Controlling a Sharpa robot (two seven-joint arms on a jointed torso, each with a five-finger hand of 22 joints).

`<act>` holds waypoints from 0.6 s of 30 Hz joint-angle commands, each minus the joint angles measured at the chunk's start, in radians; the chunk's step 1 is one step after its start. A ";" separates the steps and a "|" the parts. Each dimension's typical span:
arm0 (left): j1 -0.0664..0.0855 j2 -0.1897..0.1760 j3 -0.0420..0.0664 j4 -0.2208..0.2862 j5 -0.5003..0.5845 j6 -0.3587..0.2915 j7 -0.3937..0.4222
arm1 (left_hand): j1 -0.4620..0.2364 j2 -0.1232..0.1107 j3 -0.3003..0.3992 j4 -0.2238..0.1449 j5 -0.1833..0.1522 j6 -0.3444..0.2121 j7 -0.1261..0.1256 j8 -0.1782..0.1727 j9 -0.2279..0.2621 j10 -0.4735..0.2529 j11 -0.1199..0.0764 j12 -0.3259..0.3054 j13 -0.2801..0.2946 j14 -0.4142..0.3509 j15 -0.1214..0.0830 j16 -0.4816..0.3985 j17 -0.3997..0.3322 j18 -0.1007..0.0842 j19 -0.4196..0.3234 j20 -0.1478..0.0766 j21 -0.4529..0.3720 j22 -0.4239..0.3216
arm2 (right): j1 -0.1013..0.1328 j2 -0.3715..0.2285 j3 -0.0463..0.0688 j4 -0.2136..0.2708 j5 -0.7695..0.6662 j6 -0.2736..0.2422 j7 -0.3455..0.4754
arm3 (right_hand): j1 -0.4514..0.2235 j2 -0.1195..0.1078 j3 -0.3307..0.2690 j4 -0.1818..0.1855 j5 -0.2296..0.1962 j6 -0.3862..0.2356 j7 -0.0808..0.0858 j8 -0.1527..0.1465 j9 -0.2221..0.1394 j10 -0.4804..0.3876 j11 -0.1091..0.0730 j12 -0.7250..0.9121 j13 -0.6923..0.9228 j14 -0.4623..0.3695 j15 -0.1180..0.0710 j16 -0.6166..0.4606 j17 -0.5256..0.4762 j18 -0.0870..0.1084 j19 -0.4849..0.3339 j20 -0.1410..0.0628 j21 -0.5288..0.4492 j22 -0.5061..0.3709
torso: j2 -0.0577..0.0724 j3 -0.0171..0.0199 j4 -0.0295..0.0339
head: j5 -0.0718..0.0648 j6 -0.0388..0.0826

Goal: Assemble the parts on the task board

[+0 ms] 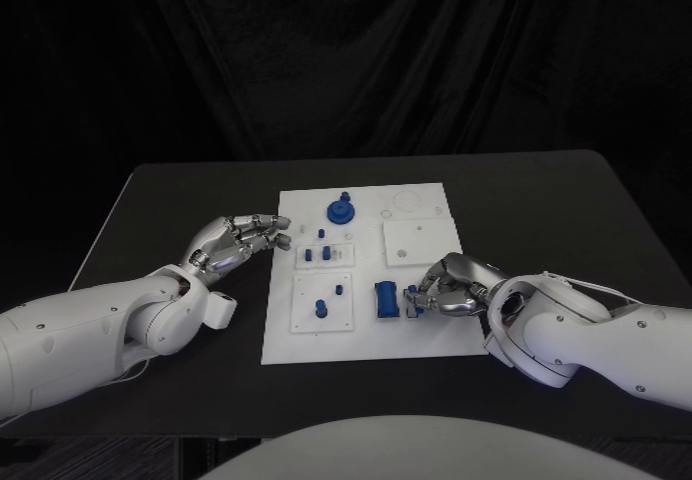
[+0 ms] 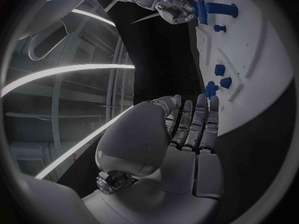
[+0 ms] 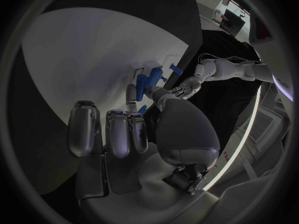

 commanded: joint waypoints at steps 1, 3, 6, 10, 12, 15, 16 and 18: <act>-0.002 0.003 0.001 0.000 0.002 0.014 0.030 | -0.010 0.000 0.005 0.002 0.005 -0.004 0.000 0.007 -0.002 0.002 0.007 -0.004 -0.001 -0.006 0.000 0.004 -0.002 -0.001 -0.005 0.001 0.003 0.001 | 0.001 0.004 0.000 -0.007 -0.017 0.030 -0.032 | -0.012 -0.001 -0.002 0.006 -0.006 -0.003 -0.004 -0.002 -0.001 0.104 -0.004 0.002 0.263 0.069 -0.004 -0.006 0.057 -0.001 0.037 -0.007 -0.004 0.192 | 0.000 -0.0008 0.0009 | -0.001 0.000; -0.002 0.003 0.001 0.000 0.002 0.014 0.030 | -0.010 0.000 0.005 0.002 0.005 -0.004 0.000 0.007 -0.002 0.002 0.007 -0.004 -0.001 -0.006 0.000 0.004 -0.002 -0.001 -0.005 0.001 0.003 0.001 | 0.001 0.006 0.000 -0.011 -0.019 0.045 -0.040 | -0.021 -0.001 -0.008 0.012 -0.015 -0.004 -0.003 -0.004 -0.001 0.104 -0.003 0.002 0.263 0.069 -0.003 -0.007 0.054 -0.001 0.036 -0.007 -0.006 0.192 | 0.000 -0.0009 0.0007 | 0.000 0.000; -0.002 0.004 0.001 0.000 0.002 0.015 0.029 | -0.010 0.000 0.005 0.002 0.005 -0.004 0.000 0.007 -0.002 0.002 0.007 -0.004 -0.001 -0.006 0.000 0.004 -0.002 -0.001 -0.005 0.001 0.003 0.001 | 0.001 0.009 0.000 -0.015 -0.021 0.060 -0.047 | -0.030 -0.001 -0.014 0.018 -0.024 -0.005 -0.002 -0.006 -0.002 0.104 -0.002 0.002 0.263 0.067 -0.002 -0.010 0.048 0.000 0.035 -0.006 -0.008 0.191 | 0.001 -0.0008 0.0007 | 0.001 0.000; -0.002 0.004 0.001 0.000 0.002 0.015 0.029 | -0.010 0.000 0.005 0.002 0.005 -0.004 0.000 0.007 -0.002 0.002 0.007 -0.004 -0.001 -0.006 0.000 0.004 -0.002 -0.001 -0.005 0.001 0.003 0.001 | 0.001 0.013 0.000 -0.018 -0.022 0.075 -0.050 | -0.036 -0.001 -0.019 0.022 -0.032 -0.005 -0.001 -0.006 -0.003 0.104 -0.001 0.002 0.263 0.067 -0.002 -0.011 0.047 0.000 0.035 -0.006 -0.009 0.191 | 0.001 -0.0006 0.0001 | 0.002 0.000; -0.002 0.004 0.001 -0.001 0.002 0.015 0.028 | -0.010 0.000 0.005 0.002 0.005 -0.004 0.000 0.007 -0.002 0.002 0.007 -0.004 -0.001 -0.006 0.000 0.004 -0.002 -0.001 -0.005 0.001 0.003 0.001 | 0.001 0.014 0.000 -0.019 -0.023 0.078 -0.048 | -0.037 -0.001 -0.021 0.024 -0.036 -0.005 -0.001 -0.007 -0.003 0.104 -0.001 0.002 0.263 0.067 -0.002 -0.012 0.045 0.000 0.034 -0.005 -0.010 0.190 | 0.000 -0.0007 0.0000 | 0.003 0.000; -0.002 0.005 0.001 -0.003 0.002 0.016 0.028 | -0.010 0.000 0.005 0.002 0.005 -0.004 0.000 0.007 -0.002 0.002 0.007 -0.004 -0.001 -0.006 0.000 0.004 -0.002 -0.001 -0.005 0.001 0.003 0.001 | 0.001 0.015 0.000 -0.022 -0.027 0.079 -0.045 | -0.052 -0.005 -0.032 0.033 -0.042 -0.004 0.000 -0.009 -0.005 0.104 0.000 0.002 0.263 0.066 -0.001 -0.013 0.043 0.000 0.034 -0.004 -0.011 0.190 | 0.000 -0.0006 0.0004 | 0.003 0.000; -0.003 0.005 0.001 -0.003 0.002 0.016 0.028 | -0.010 0.000 0.005 0.002 0.005 -0.004 0.000 0.007 -0.002 0.002 0.007 -0.004 -0.001 -0.006 0.000 0.004 -0.002 -0.001 -0.005 0.001 0.003 0.001 | 0.001 0.016 0.000 -0.023 -0.028 0.079 -0.045 | -0.055 -0.006 -0.034 0.034 -0.042 -0.004 0.001 -0.010 -0.005 0.104 0.000 0.002 0.263 0.066 -0.001 -0.013 0.043 0.000 0.034 -0.004 -0.010 0.190 | 0.000 -0.0004 0.0003 | 0.003 0.000; -0.003 0.005 0.001 -0.003 0.002 0.016 0.028 | -0.010 0.000 0.005 0.002 0.005 -0.004 0.000 0.007 -0.002 0.002 0.007 -0.004 -0.001 -0.006 0.000 0.004 -0.002 -0.001 -0.005 0.001 0.003 0.001 | 0.001 0.017 0.000 -0.025 -0.031 0.077 -0.043 | -0.055 -0.006 -0.034 0.034 -0.042 -0.004 0.001 -0.010 -0.005 0.104 0.000 0.002 0.263 0.066 -0.001 -0.013 0.043 0.000 0.034 -0.004 -0.010 0.190 | 0.000 -0.0005 0.0001 | 0.002 0.000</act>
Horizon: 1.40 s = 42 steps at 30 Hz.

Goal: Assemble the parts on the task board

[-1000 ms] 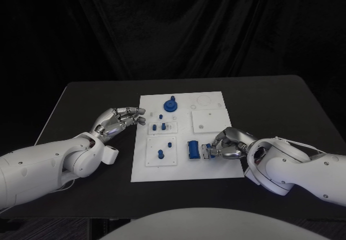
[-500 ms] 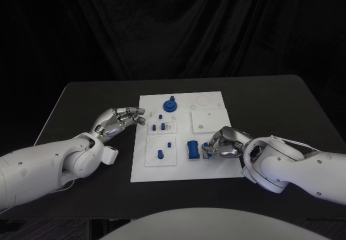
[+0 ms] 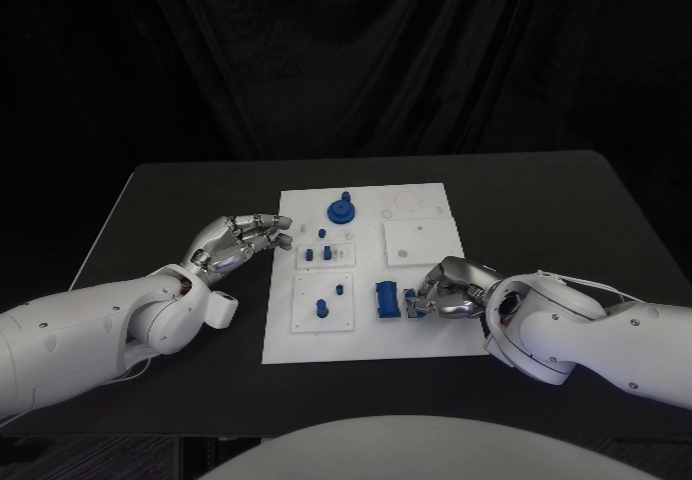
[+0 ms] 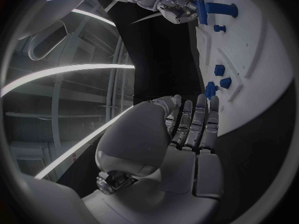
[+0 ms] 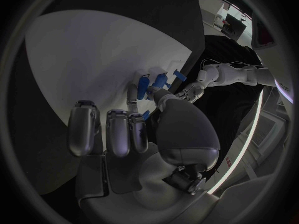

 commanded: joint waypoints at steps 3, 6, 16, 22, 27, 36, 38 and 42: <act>-0.003 0.002 0.001 0.000 0.002 0.015 0.027 | -0.010 0.000 0.005 0.002 0.005 -0.004 0.000 0.007 -0.002 0.002 0.007 -0.004 -0.001 -0.006 0.000 0.004 -0.001 -0.001 -0.005 0.001 0.003 0.001 | 0.001 0.002 0.000 -0.004 -0.018 0.017 -0.019 | -0.057 -0.001 -0.036 0.037 -0.046 -0.001 0.004 -0.007 -0.004 0.104 0.003 0.002 0.263 0.066 0.002 -0.005 0.041 0.000 0.033 -0.002 -0.003 0.189 | 0.000 0.0007 0.0000 | -0.001 0.000; -0.003 0.003 0.001 0.000 0.002 0.015 0.027 | -0.011 0.000 0.008 0.002 0.005 -0.005 0.001 0.007 -0.002 0.001 0.007 -0.004 -0.002 -0.007 0.001 0.005 -0.002 -0.001 -0.006 0.001 0.003 0.002 | 0.001 0.003 0.000 -0.007 -0.020 0.014 -0.019 | -0.062 0.006 -0.048 0.045 -0.070 0.000 0.004 -0.008 -0.005 0.104 0.003 0.002 0.263 0.066 0.002 -0.005 0.041 0.001 0.033 -0.001 -0.004 0.189 | 0.000 0.0009 -0.0005 | -0.001 0.000; -0.003 0.004 0.001 -0.002 0.002 0.018 0.026 | -0.011 0.000 0.008 0.002 0.005 -0.005 0.001 0.007 -0.002 0.001 0.007 -0.004 -0.002 -0.007 0.001 0.005 -0.002 -0.001 -0.006 0.001 0.003 0.002 | 0.001 0.005 0.000 -0.012 -0.021 0.001 -0.013 | -0.074 0.023 -0.062 0.067 -0.092 0.008 0.002 -0.007 -0.004 0.104 0.002 0.002 0.263 0.066 0.001 -0.006 0.039 0.001 0.032 -0.001 -0.005 0.189 | 0.000 0.0012 -0.0003 | 0.000 0.000; -0.004 0.004 0.001 -0.003 0.002 0.020 0.025 | -0.011 0.000 0.008 0.002 0.005 -0.005 0.001 0.007 -0.002 0.001 0.007 -0.004 -0.002 -0.007 0.001 0.005 -0.002 -0.001 -0.006 0.001 0.003 0.002 | 0.001 0.002 0.000 -0.009 -0.022 -0.011 -0.003 | -0.124 0.035 -0.113 0.133 -0.190 0.011 0.000 -0.003 0.001 0.104 0.000 0.002 0.263 0.066 0.000 -0.006 0.039 0.001 0.033 -0.002 -0.004 0.189 | 0.000 0.0010 -0.0003 | 0.000 0.000; -0.005 0.005 0.001 -0.004 0.002 0.021 0.025 | -0.012 0.001 0.010 0.002 0.005 -0.005 0.001 0.007 -0.002 0.000 0.007 -0.003 -0.003 -0.007 0.001 0.006 -0.002 -0.001 -0.006 0.001 0.003 0.002 | 0.001 0.001 0.000 -0.007 -0.021 -0.004 0.000 | -0.142 0.043 -0.150 0.173 -0.195 0.025 -0.006 0.017 0.019 0.104 -0.005 0.002 0.263 0.067 -0.004 -0.005 0.041 0.001 0.033 -0.005 -0.003 0.190 | 0.000 0.0013 -0.0004 | 0.000 0.000; -0.006 0.005 0.001 -0.006 0.002 0.024 0.022 | -0.012 0.001 0.010 0.002 0.005 -0.005 0.001 0.007 -0.002 0.000 0.007 -0.003 -0.003 -0.007 0.001 0.006 -0.002 -0.001 -0.006 0.001 0.003 0.002 | 0.001 0.004 0.000 -0.006 -0.012 0.001 0.009 | -0.162 0.074 -0.204 0.186 -0.205 0.031 -0.024 0.093 0.098 0.104 -0.021 0.002 0.263 0.067 -0.017 -0.005 0.041 0.001 0.034 -0.017 -0.003 0.190 | -0.001 0.0010 -0.0010 | 0.002 0.000; -0.007 0.005 0.001 -0.006 0.002 0.024 0.021 | -0.012 0.001 0.010 0.002 0.005 -0.005 0.001 0.007 -0.002 0.000 0.007 -0.003 -0.003 -0.007 0.001 0.006 -0.002 -0.001 -0.006 0.001 0.003 0.002 | 0.001 0.004 0.000 -0.007 -0.010 0.000 0.011 | -0.173 0.083 -0.216 0.186 -0.209 0.027 -0.026 0.106 0.113 0.104 -0.023 0.002 0.263 0.067 -0.019 -0.006 0.040 0.000 0.034 -0.019 -0.003 0.190 | -0.001 0.0010 -0.0007 | 0.002 0.000; -0.009 0.006 0.001 -0.006 0.002 0.025 0.019 | -0.012 0.001 0.010 0.002 0.005 -0.005 0.001 0.007 -0.002 0.000 0.007 -0.003 -0.003 -0.007 0.001 0.006 -0.002 -0.001 -0.006 0.001 0.003 0.002 | 0.001 0.005 0.000 -0.008 -0.003 -0.005 0.018 | -0.178 0.089 -0.221 0.187 -0.211 0.025 -0.027 0.111 0.120 0.104 -0.023 0.002 0.263 0.067 -0.019 -0.006 0.040 0.001 0.033 -0.020 -0.004 0.189 | 0.000 0.0014 -0.0004 | 0.002 0.000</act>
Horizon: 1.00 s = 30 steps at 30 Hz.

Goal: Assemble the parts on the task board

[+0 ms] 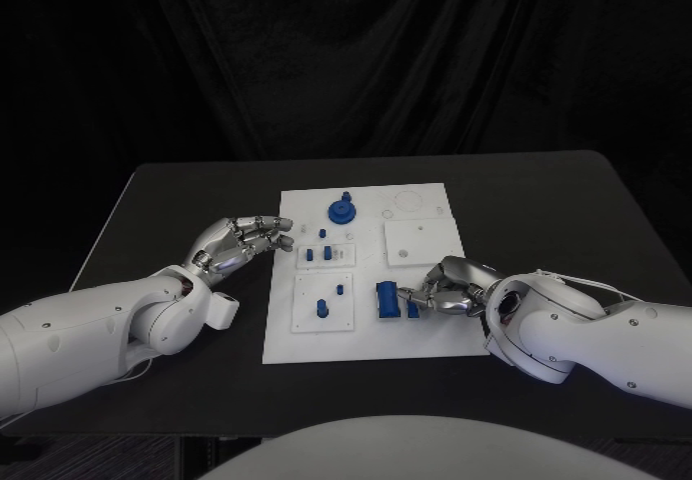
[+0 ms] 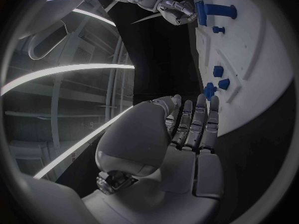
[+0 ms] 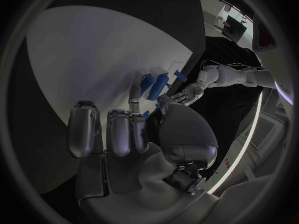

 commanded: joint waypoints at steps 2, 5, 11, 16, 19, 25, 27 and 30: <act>-0.003 0.002 0.001 0.000 0.002 0.016 0.018 | -0.012 0.001 0.007 -0.001 0.005 -0.005 0.001 0.003 -0.001 0.000 0.007 -0.003 -0.001 -0.007 0.001 0.006 -0.002 -0.001 -0.006 0.001 0.003 0.001 | 0.001 0.000 0.000 0.001 0.011 -0.013 0.013 | -0.008 0.007 -0.009 0.001 -0.005 -0.003 -0.007 0.006 0.006 0.104 -0.006 0.001 0.263 0.066 -0.006 -0.006 0.040 0.001 0.031 -0.007 -0.005 0.190 | 0.000 0.0003 0.0000 | -0.001 0.000; -0.005 0.002 0.001 0.000 0.002 0.016 0.017 | -0.013 0.001 0.009 0.000 0.005 -0.006 0.001 0.003 -0.001 0.000 0.007 -0.003 -0.001 -0.008 0.001 0.006 -0.002 -0.002 -0.007 0.001 0.003 0.001 | 0.001 -0.001 0.000 0.001 0.013 -0.020 0.018 | -0.014 0.018 -0.012 0.002 -0.002 -0.006 -0.008 0.011 0.014 0.104 -0.007 0.001 0.263 0.066 -0.007 -0.006 0.040 0.001 0.032 -0.008 -0.004 0.190 | 0.000 0.0002 0.0000 | 0.000 0.000; -0.011 -0.001 0.001 0.001 0.002 0.015 0.017 | -0.013 0.001 0.009 0.000 0.005 -0.006 0.001 0.003 -0.001 0.000 0.007 -0.003 -0.001 -0.008 0.001 0.006 -0.002 -0.002 -0.007 0.001 0.003 0.001 | 0.001 -0.009 0.000 0.003 0.015 -0.031 0.029 | 0.001 0.025 -0.016 -0.004 0.019 -0.018 -0.009 0.020 0.030 0.104 -0.008 0.001 0.263 0.066 -0.008 -0.006 0.040 0.001 0.032 -0.010 -0.004 0.190 | 0.000 0.0002 0.0001 | 0.001 0.000; -0.014 -0.005 0.001 0.004 0.002 0.013 0.020 | -0.013 0.001 0.009 0.000 0.005 -0.006 0.001 0.003 -0.001 0.000 0.007 -0.003 -0.001 -0.008 0.001 0.006 -0.002 -0.002 -0.007 0.001 0.003 0.001 | 0.001 -0.030 0.000 0.016 0.015 -0.037 0.052 | 0.068 0.010 -0.016 -0.025 0.063 -0.037 -0.010 0.032 0.054 0.104 -0.008 0.001 0.263 0.065 -0.008 -0.007 0.038 0.001 0.031 -0.010 -0.006 0.189 | 0.000 -0.0003 0.0001 | 0.004 0.000; -0.015 -0.008 0.001 0.006 0.002 0.011 0.021 | -0.013 0.001 0.009 0.000 0.005 -0.006 0.001 0.003 -0.001 0.000 0.007 -0.003 -0.001 -0.008 0.001 0.006 -0.002 -0.002 -0.007 0.001 0.003 0.001 | 0.001 -0.046 0.000 0.028 0.017 -0.037 0.063 | 0.122 -0.004 -0.011 -0.054 0.099 -0.043 -0.012 0.051 0.080 0.104 -0.010 0.001 0.263 0.066 -0.010 -0.006 0.040 0.001 0.032 -0.011 -0.005 0.190 | 0.000 -0.0002 0.0001 | 0.006 0.000; -0.017 -0.014 0.001 0.011 0.002 0.008 0.023 | -0.014 0.002 0.010 0.000 0.006 -0.007 0.001 0.004 -0.001 -0.001 0.008 -0.003 -0.002 -0.009 0.001 0.006 -0.003 -0.002 -0.008 0.001 0.003 0.002 | 0.001 -0.094 -0.002 0.066 0.028 -0.027 0.075 | 0.163 -0.011 -0.018 -0.069 0.109 -0.050 -0.020 0.099 0.134 0.104 -0.016 0.001 0.263 0.067 -0.014 -0.003 0.046 0.000 0.033 -0.015 -0.001 0.191 | 0.000 -0.0002 0.0004 | 0.006 0.000; -0.017 -0.015 0.001 0.012 0.002 0.007 0.023 | -0.014 0.002 0.010 0.000 0.006 -0.007 0.001 0.004 -0.001 -0.001 0.008 -0.003 -0.002 -0.009 0.001 0.006 -0.003 -0.002 -0.008 0.001 0.003 0.002 | 0.000 -0.104 -0.002 0.073 0.032 -0.022 0.073 | 0.174 -0.013 -0.022 -0.072 0.108 -0.053 -0.023 0.116 0.153 0.104 -0.019 0.001 0.263 0.067 -0.016 -0.003 0.045 0.000 0.033 -0.017 -0.001 0.191 | 0.000 -0.0002 0.0004 | 0.005 0.000; -0.017 -0.016 0.001 0.012 0.002 0.007 0.023 | -0.014 0.002 0.010 0.000 0.006 -0.007 0.001 0.004 -0.001 -0.001 0.008 -0.003 -0.002 -0.009 0.001 0.006 -0.003 -0.002 -0.008 0.001 0.003 0.002 | -0.002 -0.119 -0.002 0.084 0.036 -0.011 0.069 | 0.184 -0.014 -0.023 -0.076 0.109 -0.056 -0.026 0.131 0.170 0.104 -0.021 0.001 0.263 0.066 -0.018 -0.004 0.043 0.000 0.032 -0.019 -0.003 0.191 | 0.000 -0.0002 0.0001 | 0.004 0.000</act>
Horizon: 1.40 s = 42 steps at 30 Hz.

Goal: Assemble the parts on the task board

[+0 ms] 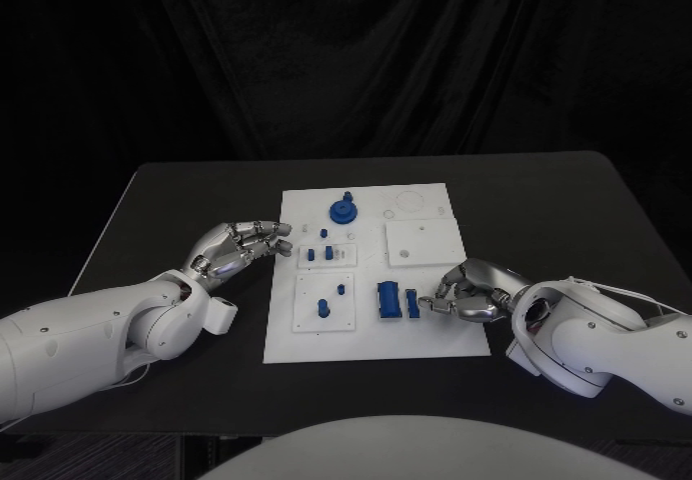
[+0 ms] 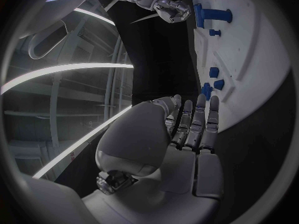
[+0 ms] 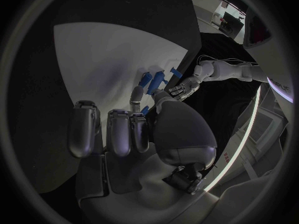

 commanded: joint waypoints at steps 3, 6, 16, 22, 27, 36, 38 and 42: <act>-0.002 -0.001 0.001 0.003 0.002 0.005 0.023 | -0.010 -0.002 0.005 0.000 0.006 -0.007 0.001 0.004 -0.001 -0.001 0.008 -0.003 -0.001 -0.009 0.001 0.006 -0.002 -0.002 -0.008 0.001 0.003 0.001 | -0.003 -0.014 0.000 0.011 0.015 0.015 0.008 | 0.034 -0.002 -0.001 -0.017 0.011 -0.010 -0.006 0.043 0.044 0.104 -0.012 0.001 0.263 0.066 -0.015 -0.002 0.041 0.000 0.036 -0.011 0.000 0.191 | 0.000 -0.0002 0.0006 | -0.004 0.000; -0.002 0.000 0.001 0.003 0.002 0.005 0.023 | -0.010 -0.002 0.005 0.000 0.006 -0.007 0.001 0.004 -0.001 -0.001 0.008 -0.003 -0.001 -0.009 0.001 0.006 -0.002 -0.002 -0.008 0.001 0.003 0.001 | -0.004 -0.014 -0.001 0.009 0.020 0.023 0.007 | 0.035 -0.001 -0.002 -0.015 0.017 -0.013 -0.007 0.052 0.055 0.104 -0.014 0.001 0.263 0.066 -0.016 -0.003 0.038 0.001 0.035 -0.013 -0.002 0.190 | 0.000 -0.0002 0.0000 | -0.004 0.000; -0.003 -0.001 0.001 0.005 0.002 0.005 0.022 | -0.011 -0.002 0.006 0.000 0.006 -0.006 0.001 0.004 -0.001 0.000 0.008 -0.002 -0.001 -0.009 0.001 0.007 -0.002 -0.002 -0.008 0.001 0.003 0.001 | -0.006 -0.002 -0.001 0.002 0.026 0.047 -0.002 | 0.025 0.002 -0.010 -0.002 0.004 -0.015 -0.009 0.065 0.070 0.104 -0.015 0.001 0.263 0.065 -0.018 -0.004 0.036 0.001 0.035 -0.014 -0.003 0.190 | 0.000 0.0003 -0.0010 | -0.006 0.000; -0.003 -0.001 0.001 0.004 0.002 0.006 0.022 | -0.011 -0.002 0.006 0.000 0.006 -0.006 0.001 0.004 -0.001 0.000 0.008 -0.002 -0.001 -0.009 0.001 0.007 -0.002 -0.002 -0.008 0.001 0.003 0.001 | -0.007 0.010 -0.001 -0.006 0.027 0.063 -0.013 | 0.029 0.002 -0.021 0.004 -0.038 -0.013 -0.013 0.080 0.086 0.104 -0.019 0.001 0.263 0.065 -0.020 -0.004 0.036 0.001 0.034 -0.017 -0.004 0.190 | 0.000 0.0002 0.0002 | -0.007 0.000; -0.003 0.001 0.001 0.003 0.002 0.007 0.022 | -0.011 -0.002 0.006 0.000 0.006 -0.006 0.001 0.004 -0.001 0.000 0.008 -0.002 -0.001 -0.009 0.001 0.007 -0.002 -0.002 -0.008 0.001 0.003 0.001 | -0.008 0.021 -0.001 -0.014 0.027 0.073 -0.018 | 0.052 -0.001 -0.022 -0.009 -0.054 -0.016 -0.015 0.084 0.093 0.104 -0.021 0.001 0.263 0.065 -0.022 -0.005 0.034 0.001 0.034 -0.019 -0.005 0.190 | 0.001 0.0001 0.0000 | -0.006 0.000; -0.004 0.002 0.001 0.001 0.002 0.009 0.023 | -0.011 -0.002 0.006 0.000 0.006 -0.006 0.001 0.004 -0.001 0.000 0.008 -0.002 -0.001 -0.009 0.001 0.007 -0.002 -0.002 -0.008 0.001 0.003 0.001 | -0.009 0.037 0.000 -0.029 0.026 0.077 -0.025 | 0.072 -0.002 -0.023 -0.021 -0.076 -0.018 -0.016 0.087 0.099 0.104 -0.022 0.001 0.263 0.065 -0.023 -0.005 0.035 0.001 0.035 -0.020 -0.004 0.190 | 0.000 -0.0001 0.0010 | -0.006 0.000; -0.004 0.004 0.001 0.000 0.002 0.010 0.023 | -0.011 -0.002 0.006 0.000 0.006 -0.006 0.001 0.004 -0.001 0.000 0.008 -0.002 -0.001 -0.009 0.001 0.007 -0.002 -0.002 -0.008 0.001 0.003 0.001 | -0.010 0.041 0.000 -0.033 0.025 0.077 -0.026 | 0.079 0.001 -0.021 -0.025 -0.075 -0.017 -0.017 0.087 0.100 0.104 -0.022 0.001 0.263 0.065 -0.024 -0.005 0.035 0.001 0.035 -0.020 -0.005 0.190 | 0.000 -0.0002 0.0010 | -0.006 0.000; -0.005 0.005 0.001 -0.001 0.002 0.011 0.024 | -0.012 -0.002 0.008 0.000 0.006 -0.006 0.001 0.005 -0.001 0.000 0.009 -0.001 -0.002 -0.010 0.002 0.008 -0.003 -0.002 -0.009 0.000 0.003 0.002 | -0.010 0.050 0.000 -0.041 0.022 0.078 -0.030 | 0.097 0.003 -0.016 -0.036 -0.062 -0.019 -0.018 0.087 0.101 0.104 -0.023 0.001 0.263 0.066 -0.025 -0.005 0.035 0.001 0.034 -0.021 -0.006 0.189 | 0.000 0.0003 0.0007 | -0.007 0.000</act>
